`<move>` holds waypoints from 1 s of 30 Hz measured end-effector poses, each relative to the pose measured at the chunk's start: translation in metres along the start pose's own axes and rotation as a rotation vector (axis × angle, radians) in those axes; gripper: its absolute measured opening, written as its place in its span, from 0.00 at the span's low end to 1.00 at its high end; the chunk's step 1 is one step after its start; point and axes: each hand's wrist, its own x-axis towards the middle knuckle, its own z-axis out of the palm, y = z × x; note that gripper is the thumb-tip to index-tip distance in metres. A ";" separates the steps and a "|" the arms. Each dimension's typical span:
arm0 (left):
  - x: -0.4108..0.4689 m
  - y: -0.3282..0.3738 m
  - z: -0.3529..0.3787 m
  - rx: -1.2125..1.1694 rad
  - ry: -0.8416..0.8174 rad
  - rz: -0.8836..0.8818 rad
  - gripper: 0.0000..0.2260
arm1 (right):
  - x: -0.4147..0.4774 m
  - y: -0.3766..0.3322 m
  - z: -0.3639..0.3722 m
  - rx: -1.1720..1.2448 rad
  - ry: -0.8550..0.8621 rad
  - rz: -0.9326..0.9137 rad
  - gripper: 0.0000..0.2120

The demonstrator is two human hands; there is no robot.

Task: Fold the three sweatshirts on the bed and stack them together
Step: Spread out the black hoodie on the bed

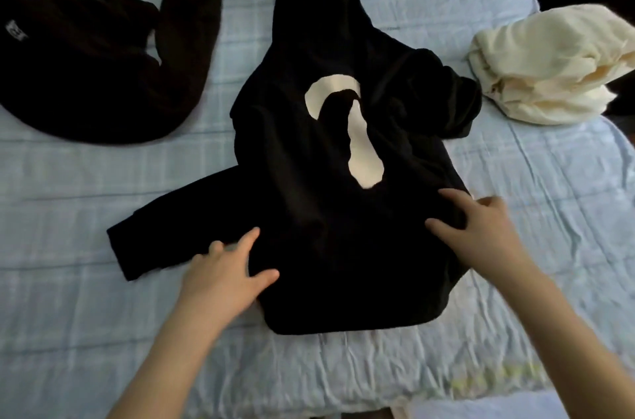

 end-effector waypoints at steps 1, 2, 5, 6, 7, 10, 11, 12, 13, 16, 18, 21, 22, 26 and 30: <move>0.004 0.006 0.009 0.080 0.137 0.035 0.36 | 0.002 0.001 0.019 -0.093 0.057 -0.056 0.28; 0.010 0.015 0.018 0.093 0.300 0.137 0.35 | 0.004 0.002 0.041 -0.163 0.113 -0.140 0.29; 0.036 0.050 0.060 0.046 0.528 0.524 0.27 | 0.011 0.012 0.106 -0.268 0.040 -0.296 0.27; 0.044 0.059 0.077 0.105 0.431 0.559 0.27 | 0.012 0.015 0.126 -0.277 -0.004 -0.289 0.27; 0.052 0.064 0.095 0.188 0.333 0.545 0.27 | 0.012 0.019 0.143 -0.280 -0.021 -0.277 0.27; 0.067 0.059 0.128 0.295 0.208 0.466 0.27 | 0.016 0.024 0.156 -0.245 -0.005 -0.304 0.27; 0.068 0.058 0.129 0.285 0.209 0.461 0.27 | 0.019 0.027 0.148 -0.216 0.013 -0.332 0.26; 0.065 0.059 0.127 0.265 0.218 0.461 0.27 | 0.023 0.032 0.137 -0.190 0.069 -0.362 0.26; 0.064 0.061 0.124 0.238 0.234 0.462 0.27 | 0.029 0.039 0.124 -0.178 0.161 -0.377 0.25; 0.058 0.073 0.113 0.120 0.320 0.497 0.25 | 0.055 0.067 0.080 -0.136 0.320 -0.238 0.26; 0.061 0.092 0.102 0.052 0.392 0.563 0.24 | 0.077 0.086 0.062 -0.031 0.160 -0.117 0.27; 0.073 0.138 0.085 -0.061 0.462 0.650 0.23 | 0.094 0.097 0.053 -0.016 -0.026 -0.211 0.33; 0.076 0.154 0.081 -0.062 0.474 0.678 0.23 | 0.094 0.099 0.047 0.071 -0.035 -0.248 0.32; 0.081 0.208 0.081 0.057 0.439 0.752 0.24 | 0.068 0.137 0.009 0.416 -0.049 -0.250 0.25; 0.076 0.241 0.112 0.132 0.323 0.742 0.25 | 0.022 0.192 -0.005 0.572 -0.041 -0.159 0.25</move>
